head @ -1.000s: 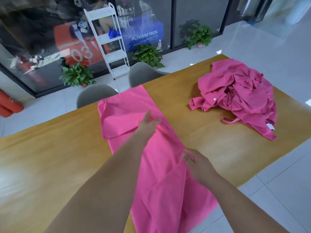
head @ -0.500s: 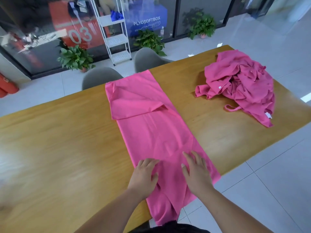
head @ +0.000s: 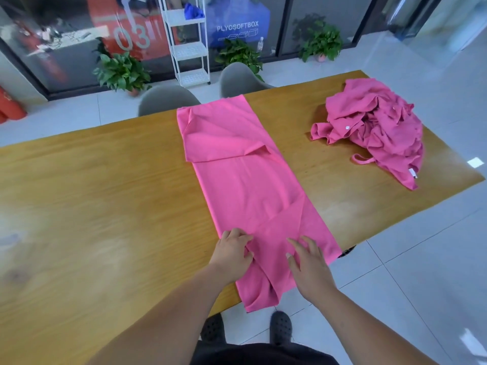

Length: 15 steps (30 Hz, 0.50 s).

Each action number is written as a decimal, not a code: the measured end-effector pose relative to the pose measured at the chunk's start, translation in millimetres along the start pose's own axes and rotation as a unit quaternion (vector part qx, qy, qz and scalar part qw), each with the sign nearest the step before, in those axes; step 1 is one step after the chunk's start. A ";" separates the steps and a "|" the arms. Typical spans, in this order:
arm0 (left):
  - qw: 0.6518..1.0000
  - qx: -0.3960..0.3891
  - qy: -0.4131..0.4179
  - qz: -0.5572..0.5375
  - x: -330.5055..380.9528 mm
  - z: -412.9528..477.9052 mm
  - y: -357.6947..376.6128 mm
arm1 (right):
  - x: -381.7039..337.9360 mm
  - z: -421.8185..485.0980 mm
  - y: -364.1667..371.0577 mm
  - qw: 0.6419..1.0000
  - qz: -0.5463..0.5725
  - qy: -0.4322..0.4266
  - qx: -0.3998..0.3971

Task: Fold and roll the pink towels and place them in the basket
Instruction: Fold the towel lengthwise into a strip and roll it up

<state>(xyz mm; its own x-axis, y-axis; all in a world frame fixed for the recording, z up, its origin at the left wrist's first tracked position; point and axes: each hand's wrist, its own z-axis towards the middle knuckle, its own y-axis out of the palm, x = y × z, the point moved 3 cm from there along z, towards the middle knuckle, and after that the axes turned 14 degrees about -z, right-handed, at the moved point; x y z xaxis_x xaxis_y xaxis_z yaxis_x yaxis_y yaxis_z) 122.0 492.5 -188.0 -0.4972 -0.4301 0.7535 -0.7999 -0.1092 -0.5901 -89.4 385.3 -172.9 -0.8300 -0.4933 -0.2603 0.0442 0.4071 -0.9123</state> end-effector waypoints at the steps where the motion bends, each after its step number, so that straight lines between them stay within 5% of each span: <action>1: 1.000 0.000 -0.004 -0.015 1.6 -1.0 0.9 | 2.3 0.0 -0.4 1.000 0.014 -0.004 -0.003; 7: 0.991 0.028 0.030 -0.130 46.3 -20.4 26.2 | 27.0 6.7 -19.6 0.982 0.185 0.033 0.016; 15: 0.983 -0.036 0.095 -0.153 160.2 -36.0 149.1 | 112.6 -4.7 -43.0 0.865 0.480 0.121 -0.081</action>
<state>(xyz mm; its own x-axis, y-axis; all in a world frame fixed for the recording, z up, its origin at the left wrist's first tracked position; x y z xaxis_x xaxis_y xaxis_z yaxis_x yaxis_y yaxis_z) -89.0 439.6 -144.9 -0.2775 -0.2106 0.9373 -0.9401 -0.1416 -0.3102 -187.4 315.9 -161.4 -0.5466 0.2991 -0.7821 0.7155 0.6521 -0.2507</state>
